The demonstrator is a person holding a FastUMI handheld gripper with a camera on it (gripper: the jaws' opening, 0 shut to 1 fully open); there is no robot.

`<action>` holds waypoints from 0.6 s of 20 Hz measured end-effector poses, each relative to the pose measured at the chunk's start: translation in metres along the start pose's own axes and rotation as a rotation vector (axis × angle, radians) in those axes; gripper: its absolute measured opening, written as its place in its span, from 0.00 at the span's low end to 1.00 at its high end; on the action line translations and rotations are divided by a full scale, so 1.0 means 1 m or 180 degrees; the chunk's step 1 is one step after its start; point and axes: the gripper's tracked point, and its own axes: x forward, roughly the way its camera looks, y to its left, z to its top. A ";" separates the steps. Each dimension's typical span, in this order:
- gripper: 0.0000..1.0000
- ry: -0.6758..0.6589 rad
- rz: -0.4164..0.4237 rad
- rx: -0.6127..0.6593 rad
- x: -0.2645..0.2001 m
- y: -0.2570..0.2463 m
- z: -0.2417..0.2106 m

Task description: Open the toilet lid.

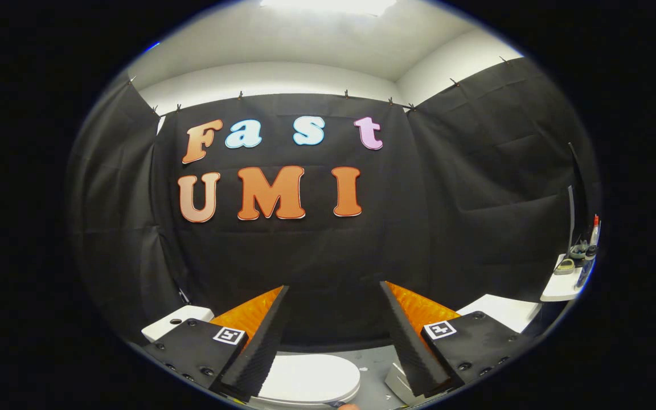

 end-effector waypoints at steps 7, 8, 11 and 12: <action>0.98 0.0050 0.0028 -0.0001 0.001 0.003 -0.012; 0.98 0.0058 0.0036 0.0009 0.001 0.003 -0.014; 0.98 0.0104 0.0076 0.0058 0.004 0.004 -0.029; 0.98 0.0134 0.0084 0.0085 0.005 0.003 -0.037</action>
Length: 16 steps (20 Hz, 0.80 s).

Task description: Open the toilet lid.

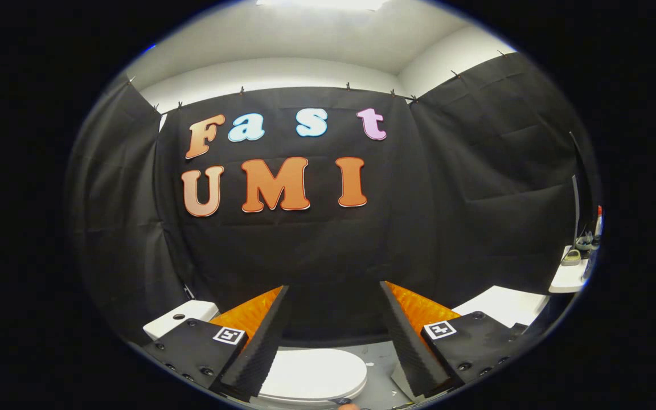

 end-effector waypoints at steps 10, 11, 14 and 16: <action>0.98 0.0712 0.0056 0.0472 0.007 -0.011 -0.146; 0.98 0.0810 0.0048 0.0545 0.008 -0.013 -0.165; 0.99 0.1095 -0.0033 0.0636 0.012 -0.024 -0.220; 0.99 0.1272 -0.0048 0.0743 0.012 -0.027 -0.254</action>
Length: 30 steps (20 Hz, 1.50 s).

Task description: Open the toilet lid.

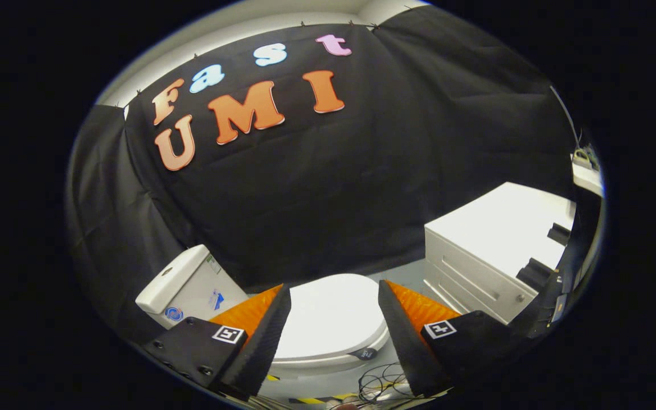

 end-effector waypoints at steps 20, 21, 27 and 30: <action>0.98 0.1421 -0.0172 0.0821 0.087 -0.089 -0.231; 0.97 0.1487 -0.0133 0.0923 0.090 -0.087 -0.239; 0.92 0.1801 -0.0087 0.1357 0.116 -0.094 -0.271; 0.86 0.1808 -0.0124 0.1511 0.134 -0.102 -0.279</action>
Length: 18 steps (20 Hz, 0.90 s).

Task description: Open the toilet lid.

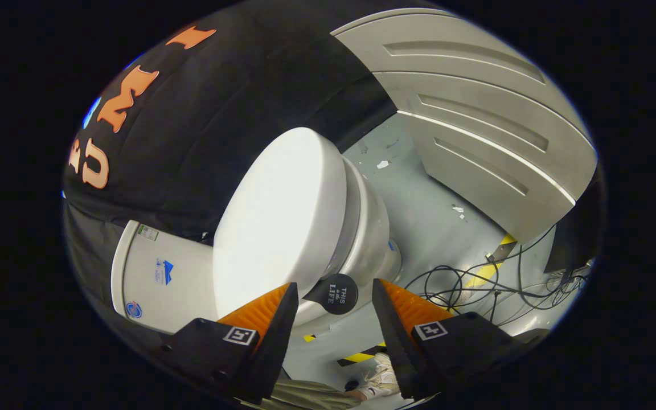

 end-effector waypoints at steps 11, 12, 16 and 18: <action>0.43 0.0160 0.0414 0.0723 0.028 0.000 -0.008; 0.41 0.0150 0.0409 0.0696 0.030 -0.001 -0.007; 0.36 0.0286 0.0413 0.0997 0.029 -0.001 -0.012; 0.30 0.0234 0.0454 0.1116 0.030 0.000 -0.007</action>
